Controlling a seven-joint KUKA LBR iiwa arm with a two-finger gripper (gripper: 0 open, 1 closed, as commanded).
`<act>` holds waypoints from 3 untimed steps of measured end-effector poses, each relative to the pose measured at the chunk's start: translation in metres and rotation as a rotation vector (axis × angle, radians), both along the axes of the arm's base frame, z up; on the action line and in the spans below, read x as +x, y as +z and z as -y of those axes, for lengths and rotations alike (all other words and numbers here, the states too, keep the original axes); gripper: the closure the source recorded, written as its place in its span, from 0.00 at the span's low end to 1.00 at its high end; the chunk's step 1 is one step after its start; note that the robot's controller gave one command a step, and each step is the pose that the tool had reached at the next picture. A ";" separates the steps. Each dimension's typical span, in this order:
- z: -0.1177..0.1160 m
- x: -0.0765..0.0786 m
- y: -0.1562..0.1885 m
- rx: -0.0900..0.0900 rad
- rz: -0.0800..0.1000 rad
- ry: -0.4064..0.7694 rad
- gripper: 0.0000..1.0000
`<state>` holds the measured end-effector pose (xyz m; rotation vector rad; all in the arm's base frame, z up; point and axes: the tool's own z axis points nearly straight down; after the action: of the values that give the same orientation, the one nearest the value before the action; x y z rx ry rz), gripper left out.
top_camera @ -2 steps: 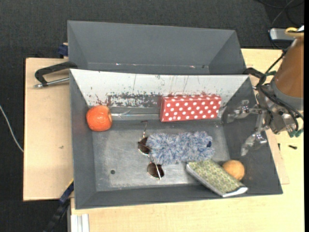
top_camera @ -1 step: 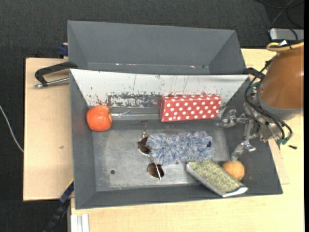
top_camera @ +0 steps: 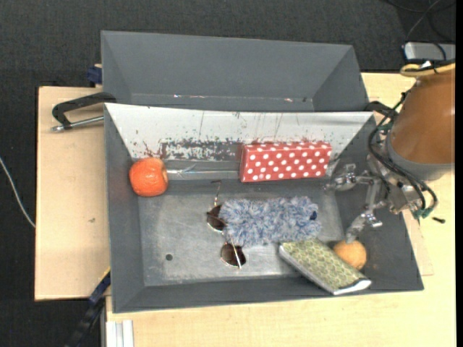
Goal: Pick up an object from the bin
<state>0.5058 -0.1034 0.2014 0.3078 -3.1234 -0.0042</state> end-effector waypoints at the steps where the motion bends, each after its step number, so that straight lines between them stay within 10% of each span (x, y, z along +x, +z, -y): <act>1: -0.010 -0.004 0.002 -0.001 0.004 -0.081 0.00; 2: -0.007 0.010 -0.038 -0.004 0.015 0.129 0.00; 3: -0.036 0.009 -0.123 -0.004 0.023 -0.153 1.00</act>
Offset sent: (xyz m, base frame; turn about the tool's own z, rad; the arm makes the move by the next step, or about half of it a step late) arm 0.0211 0.0009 -0.0960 -0.1972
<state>0.5144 -0.0670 0.0782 0.0687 -3.1609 0.0049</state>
